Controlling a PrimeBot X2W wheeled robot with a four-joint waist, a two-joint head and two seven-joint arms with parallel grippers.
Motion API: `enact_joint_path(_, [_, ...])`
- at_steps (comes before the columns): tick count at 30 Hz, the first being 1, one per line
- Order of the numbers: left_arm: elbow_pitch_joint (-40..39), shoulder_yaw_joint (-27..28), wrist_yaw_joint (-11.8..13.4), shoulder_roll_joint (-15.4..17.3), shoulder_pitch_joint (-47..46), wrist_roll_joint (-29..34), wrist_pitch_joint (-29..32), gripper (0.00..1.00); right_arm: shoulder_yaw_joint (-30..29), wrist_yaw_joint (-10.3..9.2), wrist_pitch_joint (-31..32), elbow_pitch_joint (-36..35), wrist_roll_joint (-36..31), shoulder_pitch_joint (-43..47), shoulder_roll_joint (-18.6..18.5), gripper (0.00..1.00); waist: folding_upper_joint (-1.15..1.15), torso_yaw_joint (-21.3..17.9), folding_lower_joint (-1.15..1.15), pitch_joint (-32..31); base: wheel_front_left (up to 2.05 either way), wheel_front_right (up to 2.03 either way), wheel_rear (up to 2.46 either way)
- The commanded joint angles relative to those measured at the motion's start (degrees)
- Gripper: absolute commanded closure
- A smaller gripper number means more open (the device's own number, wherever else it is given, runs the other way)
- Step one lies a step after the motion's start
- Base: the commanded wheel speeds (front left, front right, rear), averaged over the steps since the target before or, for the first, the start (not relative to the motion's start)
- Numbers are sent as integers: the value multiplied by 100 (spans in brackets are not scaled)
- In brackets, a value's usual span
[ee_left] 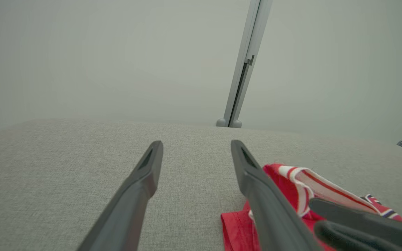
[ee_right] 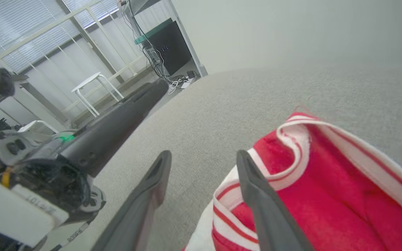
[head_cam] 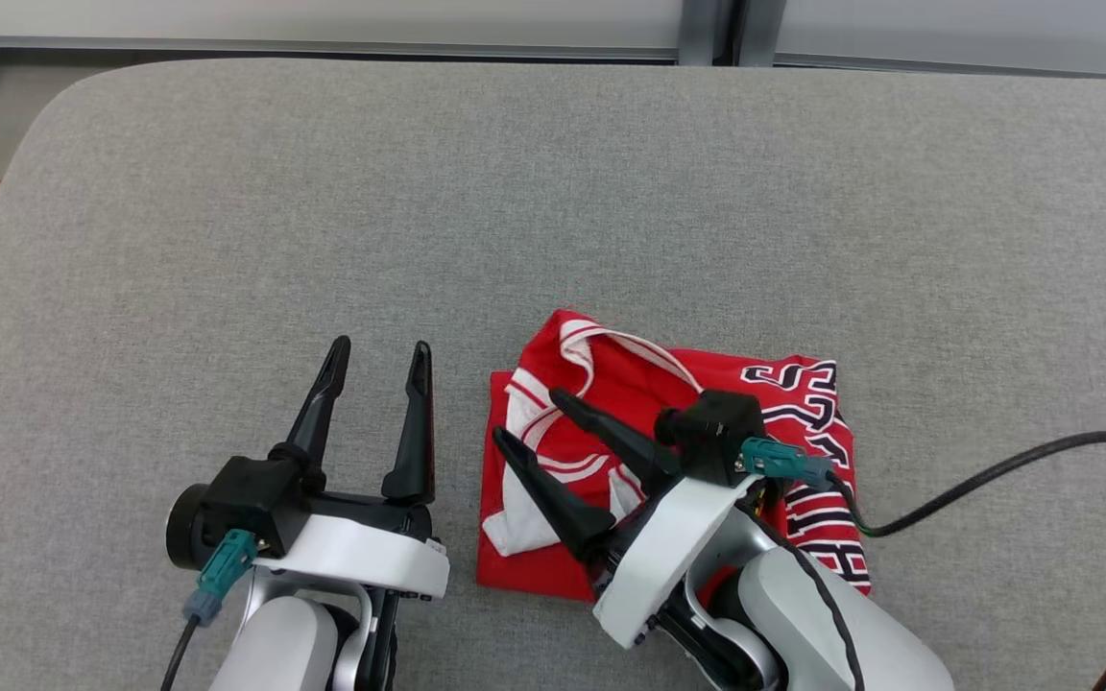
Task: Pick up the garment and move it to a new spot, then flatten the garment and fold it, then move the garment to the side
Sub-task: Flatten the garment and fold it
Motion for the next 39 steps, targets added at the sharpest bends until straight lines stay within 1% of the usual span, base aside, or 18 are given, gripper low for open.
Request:
enact_joint_path(1, [15, 22, 40, 15, -108, 26, -25, 0, 27, 0, -119, -16, 41, -95, -25, 0, 0, -20, 0, -6, 0, 0, 0])
enact_joint_path(4, [42, 60, 44, 16, -98, 86, -25, 0, 54, 0, -472, -157, 101, -211, -126, 0, 0, -73, 0, -33, 0, 0, 0])
enact_joint_path(7, [81, 126, 17, 18, -76, 185, -25, 0, -150, 0, -850, -388, 128, -235, -274, 0, 0, -144, 0, -92, 0, 0, 0])
enact_joint_path(9, [84, 181, 14, 17, -65, 255, -25, 0, -450, 0, -1071, -545, 111, -143, -414, 0, 0, -200, 0, -126, 0, 0, 0])
enact_joint_path(11, [74, 252, 15, 27, -46, 310, -25, 0, -856, 0, -1235, -679, 54, 4, -565, 0, 0, -263, 0, -160, 0, 0, 0])
enact_joint_path(15, [36, 395, 2, 88, 16, 405, -25, 0, -1860, 0, -1406, -927, -172, 394, -873, 0, 0, -399, 0, -227, 0, 0, 0])
enact_joint_path(18, [4, 484, -10, 143, 93, 478, -25, 0, -2622, 0, -1364, -1092, -393, 810, -1074, 0, 0, -494, 0, -282, 0, 0, 0])
enact_joint_path(21, [-8, 537, -11, 193, 180, 543, -25, 0, -3345, 0, -1291, -1265, -614, 1263, -1176, 0, 0, -582, 0, -342, 0, 0, 0])
enact_joint_path(22, [-8, 537, -11, 193, 180, 543, -25, 0, -3345, 0, -1291, -1265, -614, 1263, -1176, 0, 0, -582, 0, -342, 0, 0, 0])
enact_joint_path(24, [-33, 571, 1, 235, 246, 583, -25, 0, -3787, 0, -1218, -1352, -761, 1575, -1190, 0, 0, -640, 0, -392, 0, 0, 0])
enact_joint_path(26, [-50, 593, 14, 266, 331, 607, -25, 0, -4108, 0, -1142, -1454, -878, 1849, -1153, 0, 0, -695, 0, -444, 0, 0, 0])
enact_joint_path(29, [-43, 626, 37, 330, 474, 630, -25, 0, -4427, 0, -1019, -1635, -1079, 2228, -1075, 0, 0, -766, 0, -551, 0, 0, 0])
enact_joint_path(34, [-11, 663, 40, 419, 654, 593, -23, 0, -4661, 0, -827, -1919, -1311, 2665, -912, 0, 0, -819, 0, -709, 0, 0, 0])
enact_joint_path(39, [-44, 662, 75, 478, 746, 584, 34, 0, -4700, 0, -680, -2104, -1402, 2823, -811, 0, 0, -834, 0, -780, 0, 0, 0])
